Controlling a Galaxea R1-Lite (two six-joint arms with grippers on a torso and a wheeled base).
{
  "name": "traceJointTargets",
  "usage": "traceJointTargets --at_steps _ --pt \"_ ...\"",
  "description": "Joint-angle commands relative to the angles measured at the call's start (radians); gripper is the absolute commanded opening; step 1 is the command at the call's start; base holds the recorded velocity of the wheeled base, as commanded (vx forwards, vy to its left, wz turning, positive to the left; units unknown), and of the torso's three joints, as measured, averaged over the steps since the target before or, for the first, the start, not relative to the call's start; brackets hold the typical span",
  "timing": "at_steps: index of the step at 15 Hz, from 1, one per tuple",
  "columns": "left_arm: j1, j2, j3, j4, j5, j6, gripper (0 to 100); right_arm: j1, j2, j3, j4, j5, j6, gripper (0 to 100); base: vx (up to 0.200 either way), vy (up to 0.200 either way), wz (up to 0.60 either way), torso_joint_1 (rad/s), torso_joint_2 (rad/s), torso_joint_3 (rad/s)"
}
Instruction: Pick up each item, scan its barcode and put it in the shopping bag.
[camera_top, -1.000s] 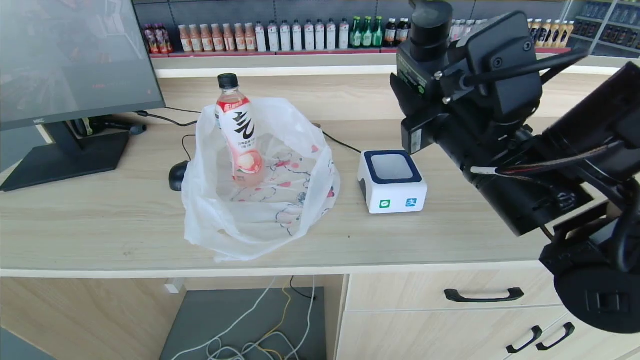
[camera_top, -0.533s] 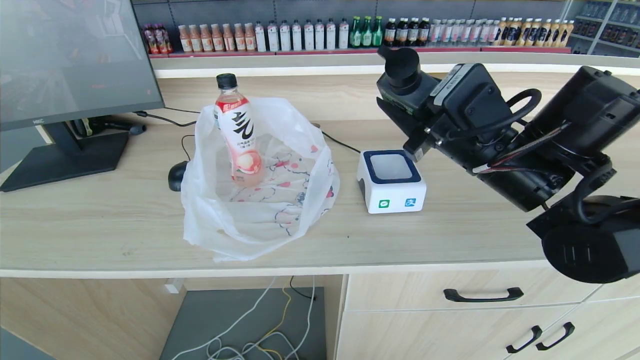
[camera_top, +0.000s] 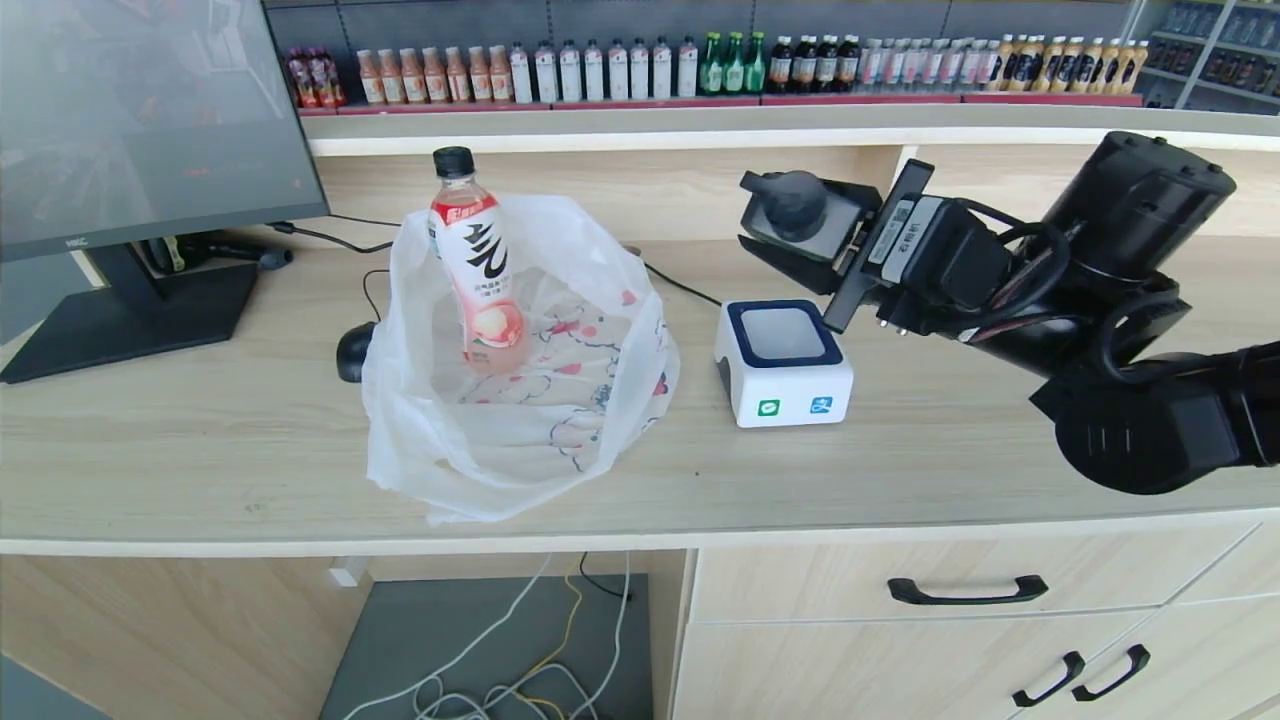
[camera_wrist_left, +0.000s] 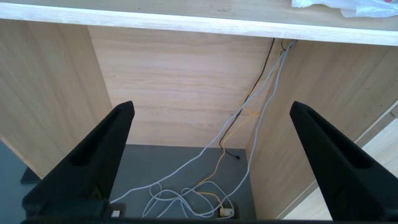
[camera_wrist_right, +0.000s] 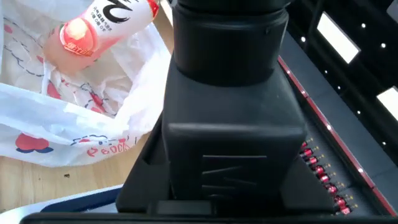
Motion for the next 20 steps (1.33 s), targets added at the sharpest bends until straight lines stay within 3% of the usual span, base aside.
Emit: traceJointTargets --at_steps 1,7,20 --pt "0.0 0.0 0.0 0.0 0.001 -0.001 100 -0.007 0.039 -0.004 -0.001 0.045 -0.023 0 0.0 0.0 0.0 0.0 0.0 0.0" --pt "0.0 0.0 0.0 0.0 0.001 -0.001 100 -0.05 0.068 0.015 -0.001 0.106 -0.074 0 0.0 0.0 0.0 0.0 0.0 0.0" --pt "0.0 0.0 0.0 0.0 0.001 -0.001 100 -0.077 0.068 0.09 0.0 0.132 -0.091 0 0.0 0.0 0.0 0.0 0.0 0.0"
